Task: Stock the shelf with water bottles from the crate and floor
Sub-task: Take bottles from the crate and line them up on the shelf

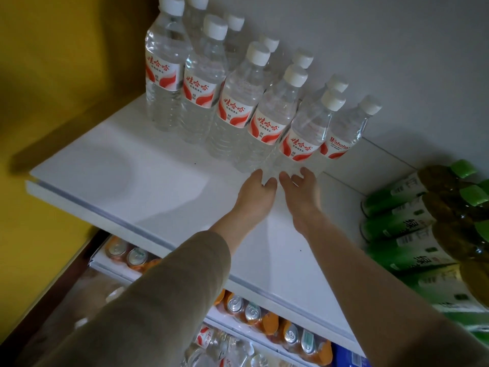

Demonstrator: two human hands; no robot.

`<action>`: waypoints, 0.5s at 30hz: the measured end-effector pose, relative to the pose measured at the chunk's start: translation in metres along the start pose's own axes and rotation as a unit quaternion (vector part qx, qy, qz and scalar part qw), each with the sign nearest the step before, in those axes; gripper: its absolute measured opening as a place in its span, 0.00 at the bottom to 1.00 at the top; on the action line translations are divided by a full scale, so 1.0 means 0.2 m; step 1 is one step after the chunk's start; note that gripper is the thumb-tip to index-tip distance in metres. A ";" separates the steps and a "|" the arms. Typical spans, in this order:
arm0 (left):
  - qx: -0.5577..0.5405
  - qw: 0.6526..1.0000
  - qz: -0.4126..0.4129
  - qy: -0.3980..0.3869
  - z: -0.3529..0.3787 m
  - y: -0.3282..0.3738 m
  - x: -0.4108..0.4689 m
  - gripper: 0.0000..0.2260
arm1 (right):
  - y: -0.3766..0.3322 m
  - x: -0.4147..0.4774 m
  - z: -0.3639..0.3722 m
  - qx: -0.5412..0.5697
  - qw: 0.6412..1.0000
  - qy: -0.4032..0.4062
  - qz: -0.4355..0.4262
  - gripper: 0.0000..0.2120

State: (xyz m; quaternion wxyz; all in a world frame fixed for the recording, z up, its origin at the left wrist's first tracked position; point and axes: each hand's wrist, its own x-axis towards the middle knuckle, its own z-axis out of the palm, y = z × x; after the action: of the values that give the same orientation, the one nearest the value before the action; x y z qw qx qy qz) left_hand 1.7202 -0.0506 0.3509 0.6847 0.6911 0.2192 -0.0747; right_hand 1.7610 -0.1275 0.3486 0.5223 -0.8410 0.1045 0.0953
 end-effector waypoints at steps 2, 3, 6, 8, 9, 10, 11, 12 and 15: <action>0.003 1.000 0.001 0.016 -0.03 -0.04 -0.08 0.18 | 0.01 -0.11 0.03 0.000 1.000 -0.005 0.009 0.25; 0.009 1.000 0.005 0.028 -0.04 -0.06 -0.13 0.19 | 0.01 -0.18 0.05 0.000 1.000 -0.012 0.012 0.23; 0.006 0.996 0.012 0.089 -0.11 -0.16 -0.34 0.17 | 0.05 -0.41 0.13 0.019 0.998 -0.050 0.020 0.18; -0.032 0.991 0.012 0.126 -0.18 -0.25 -0.50 0.13 | 0.10 -0.57 0.20 0.030 0.996 -0.084 0.029 0.17; -0.061 0.988 0.012 0.142 -0.22 -0.30 -0.59 0.10 | 0.13 -0.65 0.24 0.033 0.994 -0.105 0.029 0.16; -0.084 0.984 0.004 0.156 -0.27 -0.35 -0.67 0.08 | 0.16 -0.73 0.27 0.030 0.991 -0.128 0.031 0.14; -0.102 0.980 -0.003 0.173 -0.32 -0.41 -0.76 0.08 | 0.19 -0.82 0.31 0.024 0.988 -0.151 0.036 0.13; -0.116 0.975 -0.018 0.189 -0.36 -0.47 -0.84 0.08 | 0.22 -0.91 0.35 0.013 0.984 -0.173 0.040 0.12; -0.169 0.956 -0.070 0.229 -0.51 -0.66 -1.10 0.09 | 0.33 -1.17 0.49 -0.041 0.968 -0.247 0.022 0.07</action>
State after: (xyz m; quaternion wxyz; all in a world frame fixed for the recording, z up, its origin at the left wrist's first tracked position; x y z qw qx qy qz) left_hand 1.4503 0.0009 0.3232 0.7156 0.5472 0.4274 0.0761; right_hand 1.5128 -0.0497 0.3128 0.4948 -0.8096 -0.0127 0.3156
